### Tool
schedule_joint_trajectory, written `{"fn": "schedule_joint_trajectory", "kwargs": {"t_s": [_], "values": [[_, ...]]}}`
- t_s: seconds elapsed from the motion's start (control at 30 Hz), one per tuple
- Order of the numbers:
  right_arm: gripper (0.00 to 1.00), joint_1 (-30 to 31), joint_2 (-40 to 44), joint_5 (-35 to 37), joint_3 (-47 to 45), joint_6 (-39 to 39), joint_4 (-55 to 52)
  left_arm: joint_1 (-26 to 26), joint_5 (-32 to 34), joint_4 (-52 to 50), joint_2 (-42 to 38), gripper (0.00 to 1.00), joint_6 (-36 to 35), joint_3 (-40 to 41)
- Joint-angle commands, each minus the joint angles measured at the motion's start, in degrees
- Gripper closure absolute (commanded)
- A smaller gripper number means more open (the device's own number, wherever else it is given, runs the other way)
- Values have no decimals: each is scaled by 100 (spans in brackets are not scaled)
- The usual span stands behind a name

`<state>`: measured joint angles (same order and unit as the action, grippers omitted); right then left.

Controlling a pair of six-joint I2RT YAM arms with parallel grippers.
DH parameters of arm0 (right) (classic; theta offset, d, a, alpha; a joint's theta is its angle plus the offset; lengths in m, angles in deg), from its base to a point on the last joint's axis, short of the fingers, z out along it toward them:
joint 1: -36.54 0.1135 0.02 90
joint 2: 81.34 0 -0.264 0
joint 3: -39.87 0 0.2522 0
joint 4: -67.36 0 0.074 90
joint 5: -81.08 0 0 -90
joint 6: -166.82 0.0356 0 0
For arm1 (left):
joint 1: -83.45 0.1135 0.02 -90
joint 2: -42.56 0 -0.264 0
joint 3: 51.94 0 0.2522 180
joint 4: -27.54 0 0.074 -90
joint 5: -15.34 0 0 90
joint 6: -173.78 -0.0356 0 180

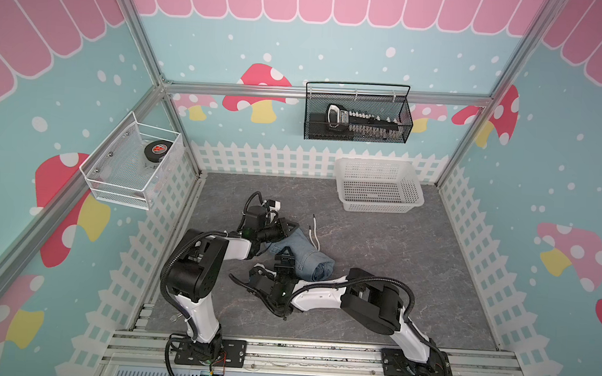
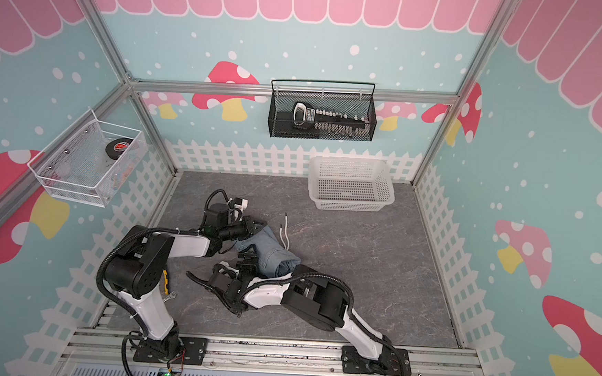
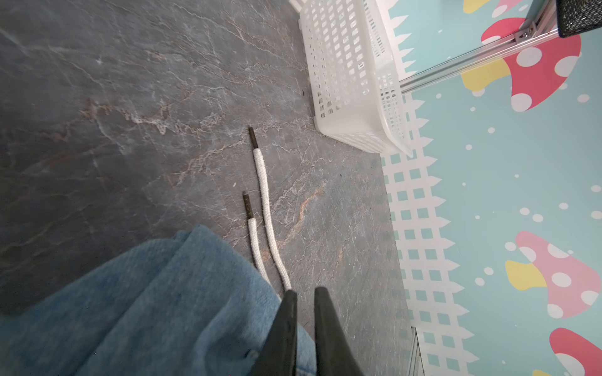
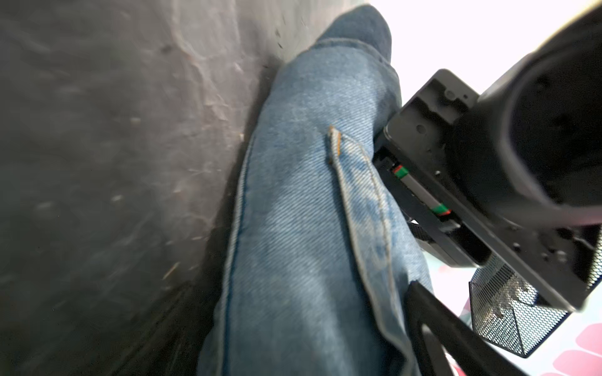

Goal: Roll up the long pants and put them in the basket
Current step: Pick up the long pant at the center of the board.

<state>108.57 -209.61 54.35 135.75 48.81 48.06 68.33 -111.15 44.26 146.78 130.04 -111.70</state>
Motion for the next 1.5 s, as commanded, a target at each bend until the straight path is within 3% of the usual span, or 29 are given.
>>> {"fn": "schedule_joint_trajectory", "kwargs": {"t_s": [0.0,0.07,0.13,0.43,0.63,0.87,1.23,1.47], "values": [[2,-263,-459,-355,-83,-42,-268,-97,-84,-1297,217,86,111,388],[5,-383,-563,-398,-50,-43,-246,-97,-86,-1334,155,86,112,399],[15,-500,-661,-477,-1,-42,-246,-95,-79,-1390,87,86,104,401],[98,-869,-729,-613,-153,-47,-260,-90,-104,-1729,-384,86,31,408],[100,-870,-168,-582,-728,112,-249,129,-38,-2297,-1012,86,-19,169],[100,-861,1278,-716,-1386,256,-307,598,233,-3706,-1533,86,-455,-857],[100,-971,2807,-817,-839,-1359,-182,676,235,-3741,-1780,86,-216,-914],[100,-1881,3395,-1396,-614,-2164,166,677,235,-3742,-1888,86,-194,-876]]}}
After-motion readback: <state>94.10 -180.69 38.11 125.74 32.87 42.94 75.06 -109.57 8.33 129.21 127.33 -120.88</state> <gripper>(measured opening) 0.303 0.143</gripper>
